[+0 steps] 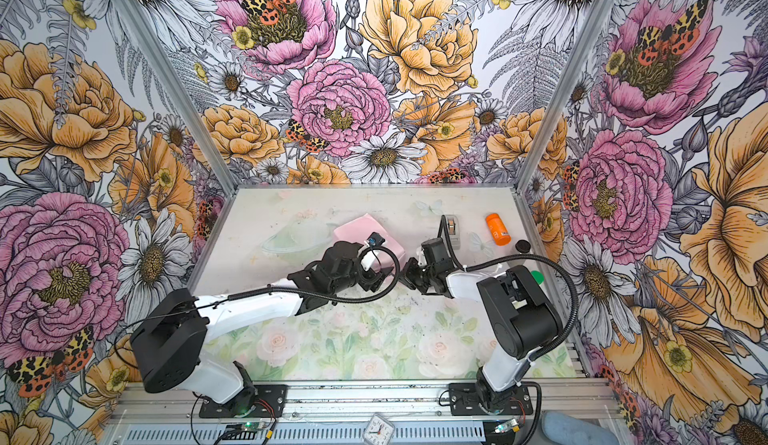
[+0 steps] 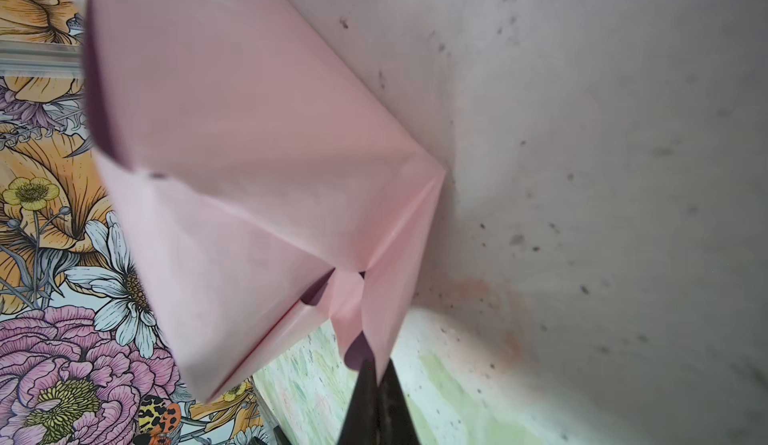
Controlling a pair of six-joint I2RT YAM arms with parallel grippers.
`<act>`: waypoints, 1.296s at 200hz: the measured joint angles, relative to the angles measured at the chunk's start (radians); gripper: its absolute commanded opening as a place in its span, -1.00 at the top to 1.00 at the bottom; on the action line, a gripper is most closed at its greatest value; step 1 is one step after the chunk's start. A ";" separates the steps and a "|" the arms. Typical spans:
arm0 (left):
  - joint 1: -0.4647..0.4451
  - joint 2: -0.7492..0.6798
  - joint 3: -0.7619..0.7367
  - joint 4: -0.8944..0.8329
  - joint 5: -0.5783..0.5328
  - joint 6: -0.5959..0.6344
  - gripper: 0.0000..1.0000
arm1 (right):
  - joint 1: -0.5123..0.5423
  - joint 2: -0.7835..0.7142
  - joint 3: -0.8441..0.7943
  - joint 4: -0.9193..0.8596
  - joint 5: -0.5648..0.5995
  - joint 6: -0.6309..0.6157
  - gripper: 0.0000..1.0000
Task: Wrap the gift box in paper
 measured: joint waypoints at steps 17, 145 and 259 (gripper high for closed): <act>0.003 -0.025 -0.005 0.000 0.007 0.093 -0.97 | 0.006 -0.002 0.008 -0.005 0.000 0.000 1.00; 0.025 0.228 0.085 -0.080 -0.024 0.447 -0.98 | 0.013 -0.034 0.038 -0.033 0.012 0.000 1.00; 0.025 0.296 0.011 0.098 -0.072 0.526 -0.98 | 0.013 -0.034 0.038 -0.045 0.015 0.001 1.00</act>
